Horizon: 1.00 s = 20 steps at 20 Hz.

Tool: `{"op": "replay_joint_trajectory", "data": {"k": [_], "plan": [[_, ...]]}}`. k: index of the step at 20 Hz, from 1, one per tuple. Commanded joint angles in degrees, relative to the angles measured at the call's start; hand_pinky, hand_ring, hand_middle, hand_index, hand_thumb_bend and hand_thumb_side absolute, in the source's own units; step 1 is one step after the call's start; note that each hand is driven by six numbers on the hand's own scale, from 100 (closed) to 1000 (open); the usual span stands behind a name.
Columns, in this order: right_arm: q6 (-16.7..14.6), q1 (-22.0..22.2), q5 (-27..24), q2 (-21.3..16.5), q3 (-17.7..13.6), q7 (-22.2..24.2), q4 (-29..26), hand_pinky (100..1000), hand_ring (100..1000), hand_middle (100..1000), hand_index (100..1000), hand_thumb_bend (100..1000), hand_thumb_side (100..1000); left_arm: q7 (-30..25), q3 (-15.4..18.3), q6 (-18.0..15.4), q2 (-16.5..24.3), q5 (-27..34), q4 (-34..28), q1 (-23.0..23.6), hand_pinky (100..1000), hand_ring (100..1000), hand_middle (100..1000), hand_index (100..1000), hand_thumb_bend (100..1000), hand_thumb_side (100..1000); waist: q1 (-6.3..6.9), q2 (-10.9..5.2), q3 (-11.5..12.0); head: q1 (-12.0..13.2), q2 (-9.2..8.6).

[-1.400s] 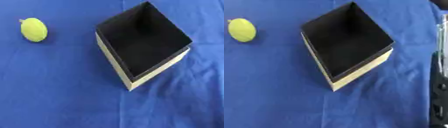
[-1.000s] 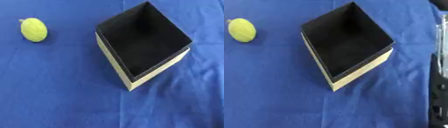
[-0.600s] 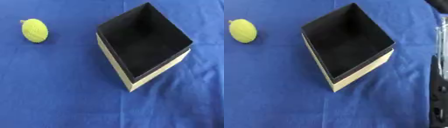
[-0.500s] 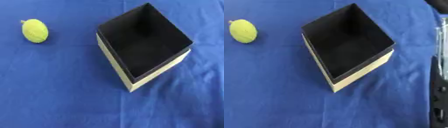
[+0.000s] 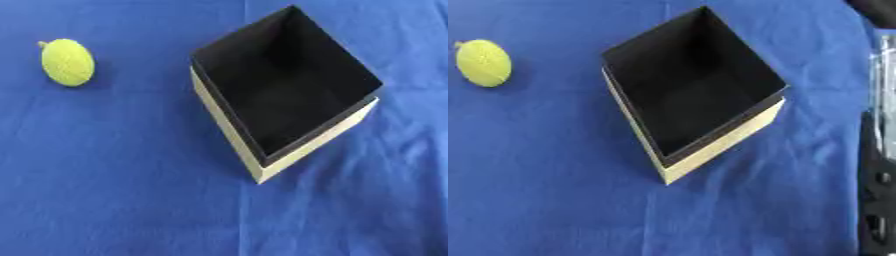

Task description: Pick up objects on the table and place them in the box.

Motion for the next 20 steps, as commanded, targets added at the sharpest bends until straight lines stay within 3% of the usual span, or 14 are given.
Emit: {"op": "replay_joint_trajectory", "data": {"k": [1, 9, 12, 16, 20], "plan": [[-0.1, -0.7, -0.4, -1.4, 0.0, 0.3, -0.9, 846, 788, 624, 858, 100, 293, -1.4, 0.0, 1.3, 5.2, -0.8, -0.8, 0.5, 452, 724, 714, 804, 665, 647, 0.99, -7.05, 0.1, -0.5, 0.29], [-0.1, -0.7, -0.4, -1.6, 0.1, 0.4, -0.9, 846, 788, 624, 857, 100, 291, -6.8, -0.3, 7.6, 12.2, -4.9, -0.7, 4.9, 464, 764, 756, 861, 666, 697, 1.35, -7.10, 0.0, -1.0, 0.29], [-0.1, -0.6, -0.4, -1.6, 0.2, 0.5, -0.9, 847, 789, 623, 858, 100, 300, -9.2, -2.2, 10.1, 15.2, -7.2, 0.8, 6.4, 539, 784, 801, 936, 647, 752, 1.54, -7.10, -0.2, -0.9, 0.37], [-0.1, -0.7, -0.7, -1.4, 0.3, 0.5, -0.9, 848, 792, 631, 859, 100, 302, -12.7, -5.8, 13.6, 19.7, -10.6, 1.5, 7.2, 649, 792, 821, 952, 640, 735, 1.71, -7.15, -0.4, -0.6, 0.37], [-0.1, -0.7, -0.9, -1.4, 0.4, 0.4, -0.9, 847, 791, 630, 858, 100, 302, -16.2, -7.3, 16.2, 21.5, -14.1, 0.4, 7.2, 660, 795, 823, 954, 635, 727, 1.77, -7.22, -0.4, -0.4, 0.45]]}}
